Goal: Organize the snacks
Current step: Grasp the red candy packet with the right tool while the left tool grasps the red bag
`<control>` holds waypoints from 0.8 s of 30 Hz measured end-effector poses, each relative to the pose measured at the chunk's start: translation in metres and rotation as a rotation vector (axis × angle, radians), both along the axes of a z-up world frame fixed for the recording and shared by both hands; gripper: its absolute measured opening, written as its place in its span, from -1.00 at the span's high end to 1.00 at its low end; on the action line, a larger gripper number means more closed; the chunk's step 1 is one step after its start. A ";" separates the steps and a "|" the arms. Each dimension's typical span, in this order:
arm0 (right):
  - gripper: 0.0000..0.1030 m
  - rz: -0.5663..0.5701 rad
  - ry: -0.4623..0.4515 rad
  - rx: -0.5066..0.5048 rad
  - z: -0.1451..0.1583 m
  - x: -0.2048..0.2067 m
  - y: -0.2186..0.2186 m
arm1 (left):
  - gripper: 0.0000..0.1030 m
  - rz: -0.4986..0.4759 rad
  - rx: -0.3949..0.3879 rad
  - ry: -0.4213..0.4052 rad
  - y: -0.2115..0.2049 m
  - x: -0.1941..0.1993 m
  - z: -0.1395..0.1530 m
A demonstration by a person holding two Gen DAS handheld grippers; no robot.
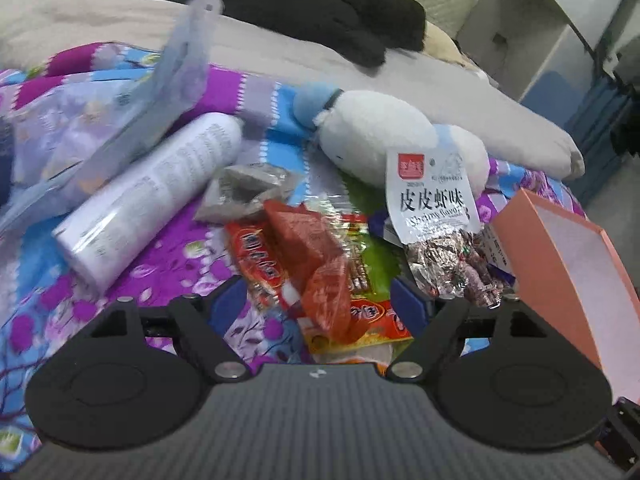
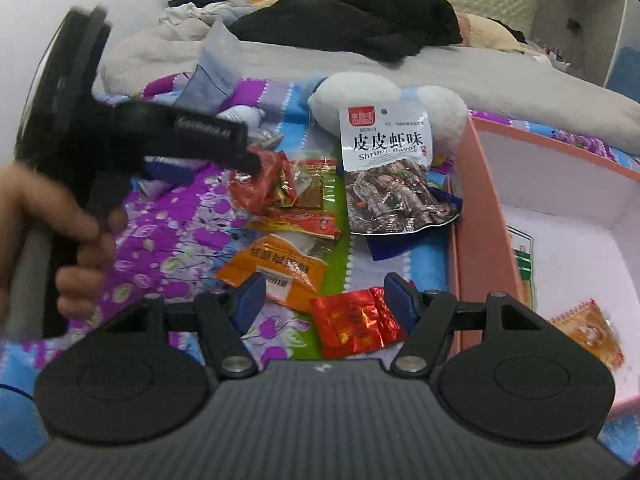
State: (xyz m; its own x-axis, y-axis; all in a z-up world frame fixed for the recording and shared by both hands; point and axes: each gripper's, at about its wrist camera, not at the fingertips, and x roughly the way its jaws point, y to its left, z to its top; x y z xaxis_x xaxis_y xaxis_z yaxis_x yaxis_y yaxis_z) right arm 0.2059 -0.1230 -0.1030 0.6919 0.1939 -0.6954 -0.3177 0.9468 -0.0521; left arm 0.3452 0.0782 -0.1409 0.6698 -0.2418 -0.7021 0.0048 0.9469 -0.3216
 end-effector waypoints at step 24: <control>0.74 0.108 0.007 -0.206 -0.067 0.005 0.013 | 0.59 -0.078 0.152 -0.009 -0.018 -0.002 -0.016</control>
State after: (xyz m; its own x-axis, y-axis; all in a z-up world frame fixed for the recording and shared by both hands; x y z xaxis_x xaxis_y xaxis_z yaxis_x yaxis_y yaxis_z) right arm 0.2109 -0.1100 -0.1696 0.6699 0.1196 -0.7328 -0.4173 0.8769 -0.2384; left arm 0.3429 0.0606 -0.1565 0.6594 -0.1847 -0.7287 0.0819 0.9812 -0.1747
